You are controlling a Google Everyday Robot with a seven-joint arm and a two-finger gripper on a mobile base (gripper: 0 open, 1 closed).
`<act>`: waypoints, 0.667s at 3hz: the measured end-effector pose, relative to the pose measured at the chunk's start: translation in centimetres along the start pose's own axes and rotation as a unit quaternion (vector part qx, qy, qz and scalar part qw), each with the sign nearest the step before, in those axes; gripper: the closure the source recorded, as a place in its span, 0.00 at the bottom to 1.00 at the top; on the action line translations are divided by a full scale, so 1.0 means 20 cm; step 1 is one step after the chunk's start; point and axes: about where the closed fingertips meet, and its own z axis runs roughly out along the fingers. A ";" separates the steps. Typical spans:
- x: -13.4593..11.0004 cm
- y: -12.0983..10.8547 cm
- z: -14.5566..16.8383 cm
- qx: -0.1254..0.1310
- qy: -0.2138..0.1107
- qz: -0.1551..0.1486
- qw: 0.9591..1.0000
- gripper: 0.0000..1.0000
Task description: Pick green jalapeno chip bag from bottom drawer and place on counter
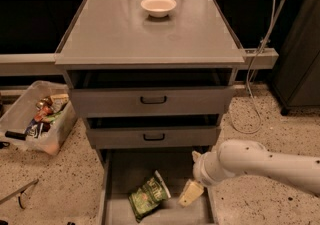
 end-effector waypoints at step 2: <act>0.15 0.01 0.73 -0.028 -0.052 0.073 0.996 0.00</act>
Offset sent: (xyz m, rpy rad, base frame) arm 0.0113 0.0707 -0.2425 0.2433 0.1819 -0.1709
